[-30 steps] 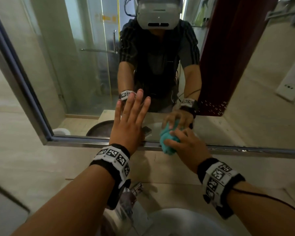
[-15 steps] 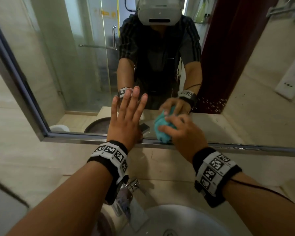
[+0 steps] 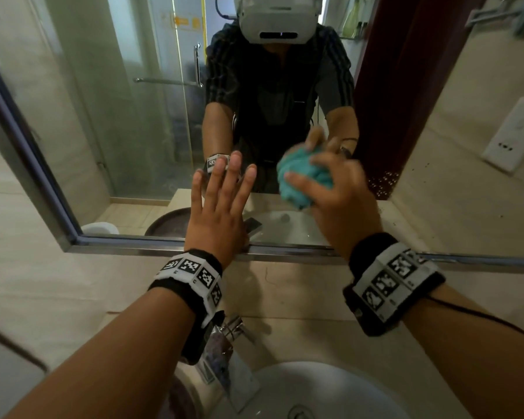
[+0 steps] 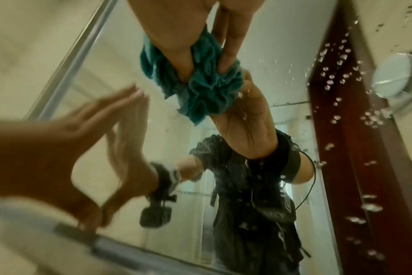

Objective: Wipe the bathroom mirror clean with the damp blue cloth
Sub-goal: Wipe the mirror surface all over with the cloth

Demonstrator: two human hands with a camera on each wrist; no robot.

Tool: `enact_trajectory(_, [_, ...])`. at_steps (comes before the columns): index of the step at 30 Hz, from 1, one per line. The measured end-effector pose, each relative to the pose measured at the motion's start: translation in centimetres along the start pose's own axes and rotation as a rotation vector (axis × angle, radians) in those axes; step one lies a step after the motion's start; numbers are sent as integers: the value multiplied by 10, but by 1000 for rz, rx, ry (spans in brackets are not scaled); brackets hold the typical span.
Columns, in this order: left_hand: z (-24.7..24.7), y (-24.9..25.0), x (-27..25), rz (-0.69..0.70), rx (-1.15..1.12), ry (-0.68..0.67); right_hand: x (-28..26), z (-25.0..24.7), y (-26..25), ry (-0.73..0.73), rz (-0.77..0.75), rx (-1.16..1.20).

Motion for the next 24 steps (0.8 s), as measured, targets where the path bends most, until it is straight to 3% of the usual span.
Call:
enact_trajectory(2, [1,-1,0,-6,12,-15,3,-2,5,76,136,40])
enact_trajectory(3, [1,-1,-1,-6,16,-20,-7,6,-2,49,130,38])
enact_trajectory(6, [0,-1,-1,-4,21,-18,-58,43,-32,-192,-112,11])
enact_trajectory(8, [0,-1,0,-8,21,-36,-65,47,-30,-286,-176,33])
enact_trajectory(14, [-1,-1,-1,-14,27,-50,-10,4,-4,32,90,79])
enact_trajectory(16, [-1,-2,-1,-7,23,-46,-30,18,-17,-33,-6,11])
enact_trajectory(18, [-1,-3,0,-5,12,-47,-60,37,-29,-187,-149,-20])
enact_trajectory(20, [-1,-3,0,-10,12,-51,-61,37,-23,-252,-144,3])
enact_trajectory(24, [1,-3,0,-20,29,-84,-4,0,4,45,24,-18])
Point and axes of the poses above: each hand's wrist, its own x-axis towards the middle knuckle, its own z-axis out of the palm, y = z × x, the point moved 6 cm from there along x, towards the middle knuckle, and after that the axes turned 15 degrees about -x, right-handed, at the moved point
